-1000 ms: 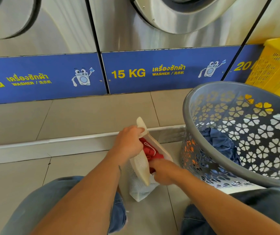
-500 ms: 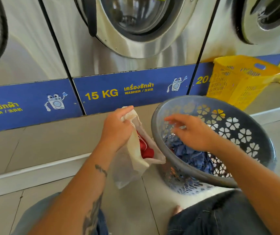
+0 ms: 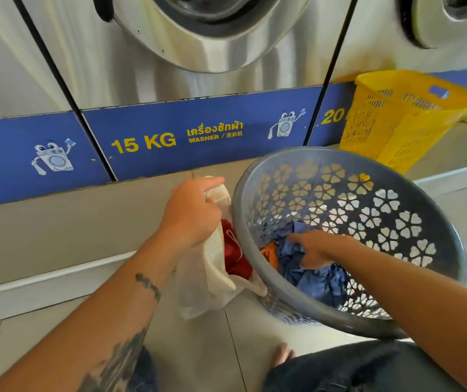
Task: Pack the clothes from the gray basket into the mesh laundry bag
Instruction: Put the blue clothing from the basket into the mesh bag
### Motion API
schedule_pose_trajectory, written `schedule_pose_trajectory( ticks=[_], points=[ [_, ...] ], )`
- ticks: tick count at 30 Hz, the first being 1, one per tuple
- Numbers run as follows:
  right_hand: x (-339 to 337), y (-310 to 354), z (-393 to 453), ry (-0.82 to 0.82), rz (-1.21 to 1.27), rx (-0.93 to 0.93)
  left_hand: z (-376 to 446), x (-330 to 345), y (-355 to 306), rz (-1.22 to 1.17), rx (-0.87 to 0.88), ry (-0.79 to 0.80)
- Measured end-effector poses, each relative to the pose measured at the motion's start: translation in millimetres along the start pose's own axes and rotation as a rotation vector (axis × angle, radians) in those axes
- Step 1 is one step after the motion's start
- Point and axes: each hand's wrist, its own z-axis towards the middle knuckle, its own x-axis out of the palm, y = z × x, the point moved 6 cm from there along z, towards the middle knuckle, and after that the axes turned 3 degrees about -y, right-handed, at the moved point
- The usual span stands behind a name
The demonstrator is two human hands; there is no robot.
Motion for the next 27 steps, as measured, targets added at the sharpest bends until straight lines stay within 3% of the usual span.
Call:
schedule_pose_trajectory(
  ticks=[9,15,20,25,27],
  points=[
    [28.6,-34.3,93.0,0.016,-0.267,0.091,-12.1,39.5,27.9,0.130,-0.033,0.167],
    [99.6,-41.2,105.8,0.226,-0.275,0.144,-13.2,42.5,33.9,0.142,-0.042,0.191],
    [113.6,-44.7,114.7,0.150,-0.270,0.167,-16.3,35.8,46.7,0.158,-0.077,0.192],
    [107.1,-28.3,110.5,0.088,-0.683,0.080,-18.4,32.3,46.9,0.172,-0.068,0.204],
    [105.9,-22.6,110.6,0.083,-0.742,0.055,-19.0,33.1,44.5,0.180,-0.053,0.212]
  ],
)
